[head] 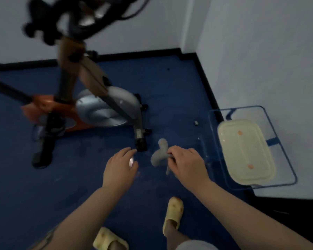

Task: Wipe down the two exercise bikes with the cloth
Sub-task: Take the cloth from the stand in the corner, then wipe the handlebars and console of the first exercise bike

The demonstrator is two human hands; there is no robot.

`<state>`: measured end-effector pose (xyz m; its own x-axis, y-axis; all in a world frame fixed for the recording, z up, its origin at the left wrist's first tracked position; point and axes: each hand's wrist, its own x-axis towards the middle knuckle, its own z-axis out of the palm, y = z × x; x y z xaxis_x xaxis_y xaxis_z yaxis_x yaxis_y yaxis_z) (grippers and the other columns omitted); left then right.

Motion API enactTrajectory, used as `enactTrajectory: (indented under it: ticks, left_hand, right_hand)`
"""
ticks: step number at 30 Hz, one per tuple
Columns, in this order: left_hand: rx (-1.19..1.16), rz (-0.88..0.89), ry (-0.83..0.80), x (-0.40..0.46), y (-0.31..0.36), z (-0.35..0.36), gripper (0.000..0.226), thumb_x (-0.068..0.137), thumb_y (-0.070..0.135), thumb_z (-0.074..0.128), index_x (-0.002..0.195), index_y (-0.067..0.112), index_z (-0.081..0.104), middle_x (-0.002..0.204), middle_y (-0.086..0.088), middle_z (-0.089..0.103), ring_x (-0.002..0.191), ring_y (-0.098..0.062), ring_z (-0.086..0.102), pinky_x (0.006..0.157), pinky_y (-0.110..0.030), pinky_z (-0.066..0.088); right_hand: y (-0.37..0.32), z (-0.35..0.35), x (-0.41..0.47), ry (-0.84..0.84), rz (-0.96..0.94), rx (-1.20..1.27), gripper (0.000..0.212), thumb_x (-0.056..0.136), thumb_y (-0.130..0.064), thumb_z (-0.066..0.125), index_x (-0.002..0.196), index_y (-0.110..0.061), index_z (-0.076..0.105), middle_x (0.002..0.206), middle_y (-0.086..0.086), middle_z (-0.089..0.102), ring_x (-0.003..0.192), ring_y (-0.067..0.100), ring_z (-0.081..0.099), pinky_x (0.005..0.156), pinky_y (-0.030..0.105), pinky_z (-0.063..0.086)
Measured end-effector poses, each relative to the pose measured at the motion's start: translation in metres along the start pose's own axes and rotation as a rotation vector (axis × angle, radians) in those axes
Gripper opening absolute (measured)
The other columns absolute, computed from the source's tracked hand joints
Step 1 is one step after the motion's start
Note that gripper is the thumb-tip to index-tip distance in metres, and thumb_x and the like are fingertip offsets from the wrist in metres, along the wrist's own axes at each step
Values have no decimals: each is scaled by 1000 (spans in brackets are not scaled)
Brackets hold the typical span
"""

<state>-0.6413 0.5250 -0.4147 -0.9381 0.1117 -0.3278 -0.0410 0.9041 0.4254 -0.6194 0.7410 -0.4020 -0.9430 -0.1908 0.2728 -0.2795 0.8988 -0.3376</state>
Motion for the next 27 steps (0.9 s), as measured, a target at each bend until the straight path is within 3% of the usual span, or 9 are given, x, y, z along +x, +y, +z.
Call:
enactTrajectory:
  ticks: [10, 16, 22, 27]
  left_hand:
    - [-94, -258, 202, -83, -191, -102, 46, 99, 33, 48, 145, 27, 43, 152, 7, 37, 137, -15, 37, 112, -32, 31]
    - [-133, -371, 287, -124, -300, -150, 47, 99, 34, 46, 146, 27, 41, 153, 9, 34, 136, -14, 37, 110, -33, 34]
    - [-195, -476, 327, -143, -372, -179, 47, 99, 33, 46, 146, 27, 41, 152, 9, 36, 132, -14, 41, 106, -32, 39]
    - [-229, -446, 345, -114, -404, -203, 48, 99, 35, 47, 146, 29, 41, 152, 11, 35, 133, -13, 39, 106, -31, 39]
  right_hand:
    - [-212, 53, 63, -133, -286, 102, 4, 88, -15, 69, 91, -15, 68, 79, -3, 61, 62, 14, 58, 51, 32, 50]
    - [-317, 109, 93, -264, -355, 105, 19, 100, -30, 48, 106, -20, 63, 95, -4, 59, 80, 14, 58, 66, 33, 50]
    - [-394, 139, 129, -284, -440, 94, 21, 101, -33, 45, 108, -22, 62, 97, -6, 58, 80, 13, 57, 66, 32, 49]
    - [-435, 168, 173, -292, -497, 49, 26, 102, -38, 39, 108, -23, 60, 98, -6, 57, 82, 13, 58, 67, 32, 49]
